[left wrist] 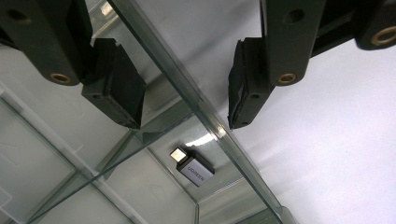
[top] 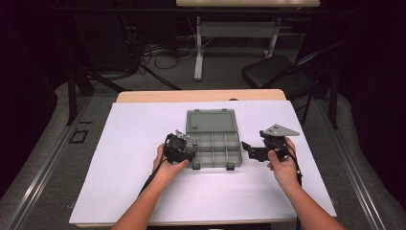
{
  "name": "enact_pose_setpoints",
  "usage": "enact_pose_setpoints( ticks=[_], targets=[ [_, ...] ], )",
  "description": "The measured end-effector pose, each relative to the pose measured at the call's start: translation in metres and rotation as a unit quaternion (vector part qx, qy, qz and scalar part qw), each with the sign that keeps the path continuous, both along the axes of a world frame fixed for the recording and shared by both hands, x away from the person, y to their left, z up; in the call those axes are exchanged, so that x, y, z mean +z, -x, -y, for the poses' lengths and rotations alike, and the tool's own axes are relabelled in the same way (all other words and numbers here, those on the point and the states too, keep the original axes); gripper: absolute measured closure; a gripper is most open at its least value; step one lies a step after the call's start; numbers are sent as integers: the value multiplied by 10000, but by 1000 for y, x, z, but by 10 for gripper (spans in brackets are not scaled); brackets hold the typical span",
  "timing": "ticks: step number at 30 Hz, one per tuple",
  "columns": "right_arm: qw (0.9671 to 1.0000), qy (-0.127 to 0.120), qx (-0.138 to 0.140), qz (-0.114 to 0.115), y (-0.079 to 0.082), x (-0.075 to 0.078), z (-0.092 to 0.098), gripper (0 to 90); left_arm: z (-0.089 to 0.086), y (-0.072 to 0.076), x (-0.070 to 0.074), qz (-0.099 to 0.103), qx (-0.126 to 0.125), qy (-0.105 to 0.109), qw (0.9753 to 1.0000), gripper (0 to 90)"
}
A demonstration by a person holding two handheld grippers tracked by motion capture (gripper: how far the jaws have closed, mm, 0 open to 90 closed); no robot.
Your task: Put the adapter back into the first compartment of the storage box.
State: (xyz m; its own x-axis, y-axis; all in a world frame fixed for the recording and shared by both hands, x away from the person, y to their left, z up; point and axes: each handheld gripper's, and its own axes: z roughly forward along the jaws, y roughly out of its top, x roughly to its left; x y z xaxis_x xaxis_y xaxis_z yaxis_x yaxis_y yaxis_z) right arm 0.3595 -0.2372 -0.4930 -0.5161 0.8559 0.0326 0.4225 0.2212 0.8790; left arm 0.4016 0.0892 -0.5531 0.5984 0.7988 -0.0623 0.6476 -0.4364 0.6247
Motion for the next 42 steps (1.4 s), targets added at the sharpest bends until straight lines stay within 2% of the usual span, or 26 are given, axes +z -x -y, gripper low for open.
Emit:
enact_pose_setpoints(
  ticks=[7,15,20,25,33,41,42],
  targets=[
    [10000,-1,-21,-84,-10,2,-1,157,1,2,0,30,9,-19,10000,478],
    [9996,-96,-163,-214,-34,9,4,157,0,2,-1,57,8,6,10000,479],
    [9995,-32,-220,-226,-45,13,1,157,1,2,-1,79,6,-6,10000,480],
    [9992,46,-237,-327,-65,21,-8,157,1,3,-1,89,19,9,10000,480],
    [9988,211,-262,-362,-86,32,-22,157,1,3,-1,89,31,4,10000,481],
    [9981,206,-323,-489,-104,37,-32,157,1,3,-1,88,25,-13,10000,481],
    [9977,322,-369,-474,-109,38,-35,157,1,3,-1,85,32,5,10000,481]
  ],
)
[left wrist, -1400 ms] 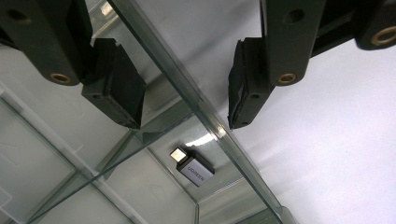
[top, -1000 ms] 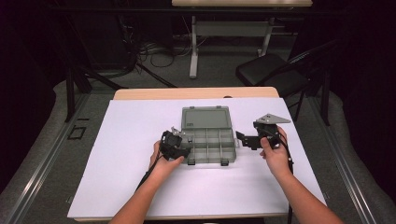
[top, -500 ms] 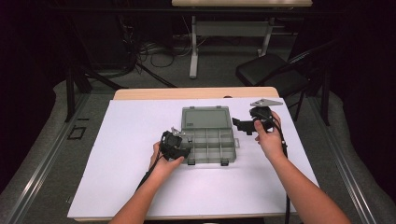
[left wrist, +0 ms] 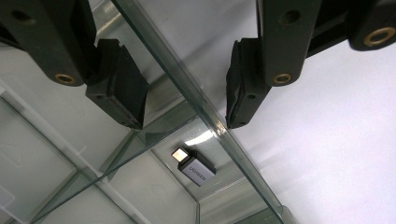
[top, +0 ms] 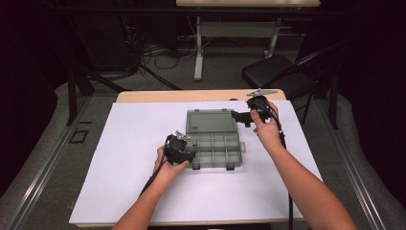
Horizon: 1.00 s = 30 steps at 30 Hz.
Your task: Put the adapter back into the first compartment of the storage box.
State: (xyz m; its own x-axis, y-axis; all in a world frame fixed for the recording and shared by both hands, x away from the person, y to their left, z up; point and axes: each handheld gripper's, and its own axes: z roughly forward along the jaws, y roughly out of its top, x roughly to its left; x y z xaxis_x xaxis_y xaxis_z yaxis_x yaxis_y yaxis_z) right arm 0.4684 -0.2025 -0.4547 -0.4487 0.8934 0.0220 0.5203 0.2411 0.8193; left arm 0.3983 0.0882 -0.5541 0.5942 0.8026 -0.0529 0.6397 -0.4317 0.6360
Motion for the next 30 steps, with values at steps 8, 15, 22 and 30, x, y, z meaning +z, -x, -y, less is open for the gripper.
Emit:
enact_pose_setpoints(
  ticks=[8,15,22,30],
  targets=[
    [9999,12,1,-138,-11,3,-10,157,0,0,0,-2,7,2,10000,482],
    [9998,53,-13,-183,-18,6,-17,158,0,0,0,6,1,-11,10000,482],
    [9997,81,-29,-210,-25,8,-20,158,0,0,0,22,10,16,10000,482],
    [9991,150,-110,-369,-35,-4,-22,170,0,1,-1,34,15,16,10000,482]
  ],
)
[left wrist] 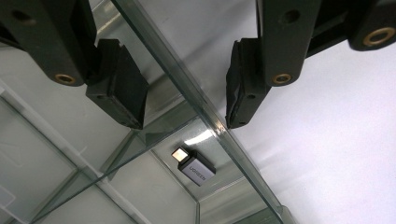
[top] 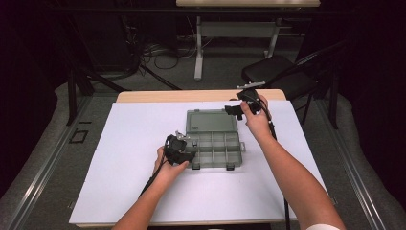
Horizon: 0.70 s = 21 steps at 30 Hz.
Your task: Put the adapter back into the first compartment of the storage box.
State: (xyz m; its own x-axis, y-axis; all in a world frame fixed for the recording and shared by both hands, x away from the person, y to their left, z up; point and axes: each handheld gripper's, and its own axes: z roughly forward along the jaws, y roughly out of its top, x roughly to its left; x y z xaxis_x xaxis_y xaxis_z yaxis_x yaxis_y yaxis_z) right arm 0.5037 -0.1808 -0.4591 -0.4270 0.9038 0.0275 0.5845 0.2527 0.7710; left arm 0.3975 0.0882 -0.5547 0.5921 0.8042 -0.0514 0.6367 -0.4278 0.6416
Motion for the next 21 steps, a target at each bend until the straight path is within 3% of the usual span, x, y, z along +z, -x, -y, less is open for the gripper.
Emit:
enact_pose_setpoints(
  ticks=[9,18,21],
  targets=[
    [9996,-117,-84,-252,-11,-21,-4,176,0,1,-1,18,9,18,10000,484],
    [9989,-82,-49,-463,-14,-36,-12,175,-1,1,0,-17,-35,7,10000,485],
    [9979,-189,-121,-611,-15,-44,-13,176,-1,1,0,-20,-35,5,10000,485]
  ],
)
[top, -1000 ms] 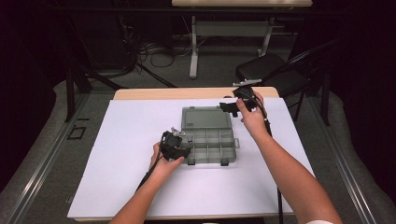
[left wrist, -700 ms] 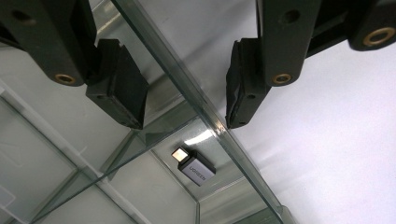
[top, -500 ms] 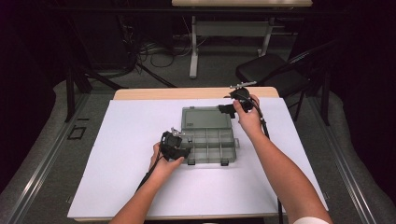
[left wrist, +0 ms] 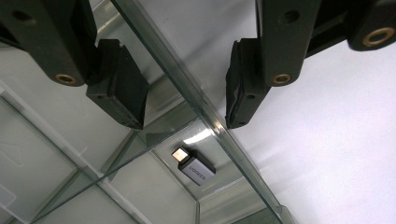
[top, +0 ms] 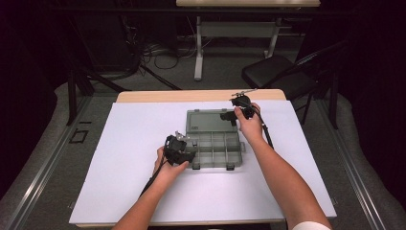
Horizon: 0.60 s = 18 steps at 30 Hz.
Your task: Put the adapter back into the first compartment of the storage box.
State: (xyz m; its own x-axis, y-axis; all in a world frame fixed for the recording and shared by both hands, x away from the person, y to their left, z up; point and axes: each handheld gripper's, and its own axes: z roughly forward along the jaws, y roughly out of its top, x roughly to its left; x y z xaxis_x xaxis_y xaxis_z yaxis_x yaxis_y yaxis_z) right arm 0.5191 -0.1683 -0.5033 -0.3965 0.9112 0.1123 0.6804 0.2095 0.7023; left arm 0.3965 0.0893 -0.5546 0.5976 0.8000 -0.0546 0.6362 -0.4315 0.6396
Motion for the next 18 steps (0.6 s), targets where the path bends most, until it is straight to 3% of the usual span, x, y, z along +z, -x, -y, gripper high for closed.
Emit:
enact_pose_setpoints(
  ticks=[8,18],
  targets=[
    [9995,-61,-100,-300,-1,-16,3,179,0,0,0,-2,-2,0,10000,485],
    [9988,-127,-107,-471,0,-29,5,180,0,0,0,-4,2,2,10000,485]
  ],
)
